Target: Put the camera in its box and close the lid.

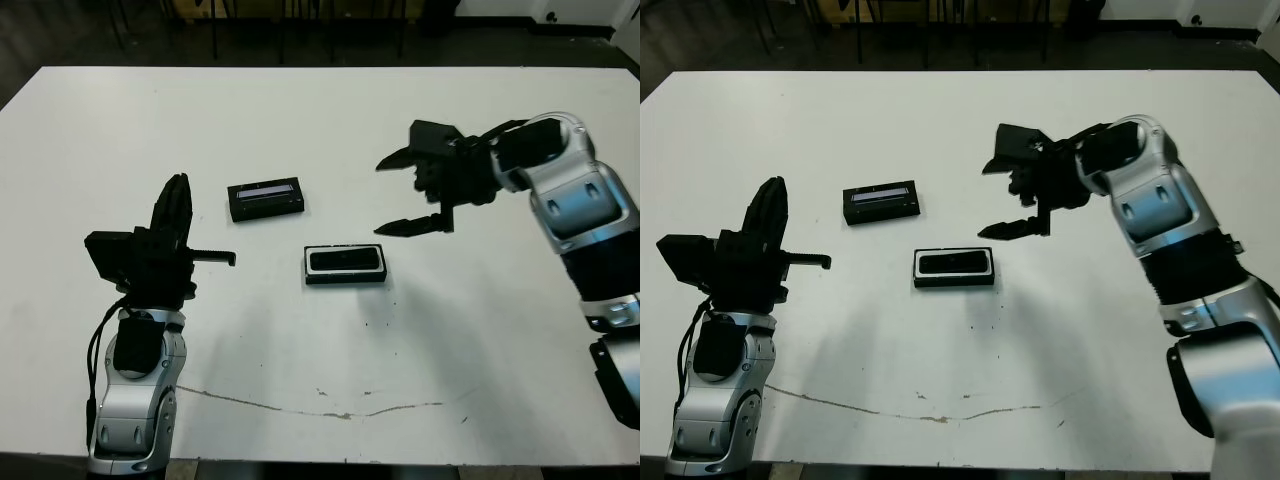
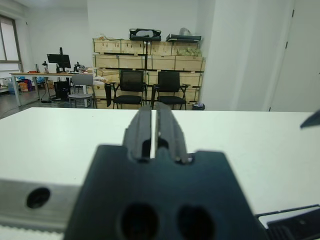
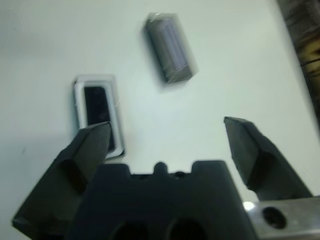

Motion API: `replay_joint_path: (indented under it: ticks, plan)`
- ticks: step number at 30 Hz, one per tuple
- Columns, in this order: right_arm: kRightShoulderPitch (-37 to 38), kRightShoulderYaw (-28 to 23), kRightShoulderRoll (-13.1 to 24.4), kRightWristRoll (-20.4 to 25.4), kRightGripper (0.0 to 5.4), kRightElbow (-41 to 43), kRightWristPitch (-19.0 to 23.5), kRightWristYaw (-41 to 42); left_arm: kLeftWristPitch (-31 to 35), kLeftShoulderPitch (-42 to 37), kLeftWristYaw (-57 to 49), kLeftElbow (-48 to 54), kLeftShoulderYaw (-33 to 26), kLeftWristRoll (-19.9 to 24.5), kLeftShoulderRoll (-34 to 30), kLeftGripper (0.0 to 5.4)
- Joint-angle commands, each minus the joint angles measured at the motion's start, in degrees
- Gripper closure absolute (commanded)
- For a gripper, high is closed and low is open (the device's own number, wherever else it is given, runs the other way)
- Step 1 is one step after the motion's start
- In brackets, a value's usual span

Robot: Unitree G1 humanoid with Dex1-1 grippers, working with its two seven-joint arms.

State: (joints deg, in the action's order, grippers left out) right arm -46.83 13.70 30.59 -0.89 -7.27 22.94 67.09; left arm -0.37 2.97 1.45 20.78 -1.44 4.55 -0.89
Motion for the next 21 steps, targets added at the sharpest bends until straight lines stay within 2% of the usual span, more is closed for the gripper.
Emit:
replay_joint_path:
  ticks: [1,4,10,14,19,21]
  plan:
    - [6.00,-4.89,-1.27,0.86,0.06,6.10,1.51,-9.24,0.89,1.00,-0.16,-0.57,-0.33,-0.37,-0.29,5.40]
    - [11.05,-7.74,-3.07,0.69,0.45,12.82,3.86,-17.84,0.94,0.89,-0.26,-0.63,-0.33,-0.41,-0.16,5.40]
    - [20.12,-8.70,-7.46,1.73,1.54,19.49,3.03,-27.83,1.02,0.56,0.12,-0.89,-0.43,0.03,-0.26,5.40]
    - [24.75,-6.62,-9.59,0.78,2.26,21.63,1.29,-32.16,1.06,0.46,0.07,-0.72,-0.54,-0.33,-0.48,5.40]
    - [28.18,-2.72,-10.86,-3.27,3.15,20.93,-3.12,-37.02,1.38,0.23,0.34,-0.69,-0.84,0.28,-0.47,5.40]
    - [29.20,-1.61,-11.67,-4.17,3.50,20.72,-3.41,-38.57,1.54,0.19,0.37,-0.61,-0.87,0.37,-0.38,5.40]
